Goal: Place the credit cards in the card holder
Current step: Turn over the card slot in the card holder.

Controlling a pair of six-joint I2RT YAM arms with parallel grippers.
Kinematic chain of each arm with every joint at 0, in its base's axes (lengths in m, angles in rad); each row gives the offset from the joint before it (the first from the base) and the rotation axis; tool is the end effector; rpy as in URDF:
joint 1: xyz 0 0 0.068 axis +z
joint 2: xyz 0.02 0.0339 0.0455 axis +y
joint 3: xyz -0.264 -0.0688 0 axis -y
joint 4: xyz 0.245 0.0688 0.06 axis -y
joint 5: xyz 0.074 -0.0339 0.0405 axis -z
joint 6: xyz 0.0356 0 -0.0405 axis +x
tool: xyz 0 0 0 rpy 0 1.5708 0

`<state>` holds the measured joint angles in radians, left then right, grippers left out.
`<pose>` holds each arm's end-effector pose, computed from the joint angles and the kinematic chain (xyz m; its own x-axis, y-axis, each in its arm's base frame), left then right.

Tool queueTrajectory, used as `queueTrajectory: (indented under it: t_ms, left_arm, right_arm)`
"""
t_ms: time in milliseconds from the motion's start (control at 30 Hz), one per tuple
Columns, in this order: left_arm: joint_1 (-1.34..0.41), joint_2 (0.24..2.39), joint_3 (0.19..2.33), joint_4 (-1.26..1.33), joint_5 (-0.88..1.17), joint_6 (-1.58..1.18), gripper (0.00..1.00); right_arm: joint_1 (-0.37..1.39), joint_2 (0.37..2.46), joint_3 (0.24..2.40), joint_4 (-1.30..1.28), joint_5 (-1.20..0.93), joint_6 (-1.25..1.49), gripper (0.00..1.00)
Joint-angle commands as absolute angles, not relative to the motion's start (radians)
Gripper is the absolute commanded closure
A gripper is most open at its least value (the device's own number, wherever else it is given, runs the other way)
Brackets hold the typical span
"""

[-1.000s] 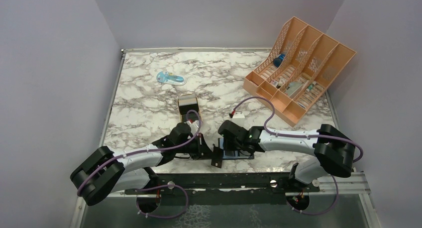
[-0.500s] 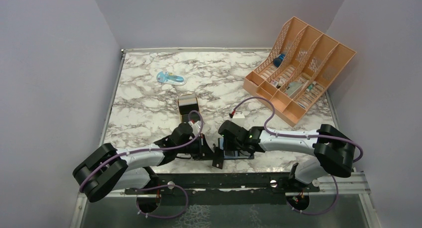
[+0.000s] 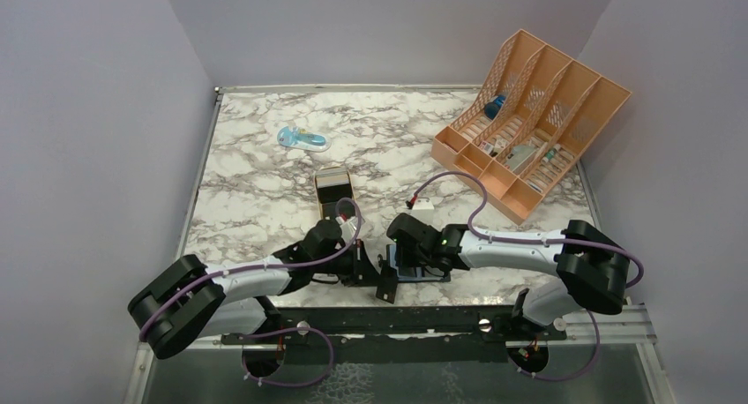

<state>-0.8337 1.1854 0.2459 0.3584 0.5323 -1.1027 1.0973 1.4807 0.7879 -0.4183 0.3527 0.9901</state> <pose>0.1219 -0.1612 0.1383 -0.9903 -0.0531 -0.1285 0.0872 0.4823 -0.8716 0.1344 0.2353 0.1699 -0.8641 0.0343 -0.5022 -0.0782 0.9764 0.2011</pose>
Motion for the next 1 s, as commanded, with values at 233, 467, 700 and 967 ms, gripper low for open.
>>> queueTrajectory:
  t_ms: [233,467,700,967]
  left_arm:
    - [-0.842,1.111,0.283,0.187,0.525,-0.994,1.0]
    - [-0.842,1.098,0.287,0.229,0.551,-1.022,1.0]
    - [-0.842,1.129,0.297,0.257,0.56,-1.023,1.0]
    - [-0.842,1.16,0.303,0.277,0.56,-1.02,1.0]
  right_arm:
    - [1.09,1.457,0.779,-0.402,0.363,0.996,0.59]
    - [1.091,1.46,0.777,-0.398,0.361,0.997,0.59]
    - [1.089,1.459,0.781,-0.402,0.362,0.994,0.6]
    - [1.091,1.458,0.783,-0.401,0.359,0.99,0.6]
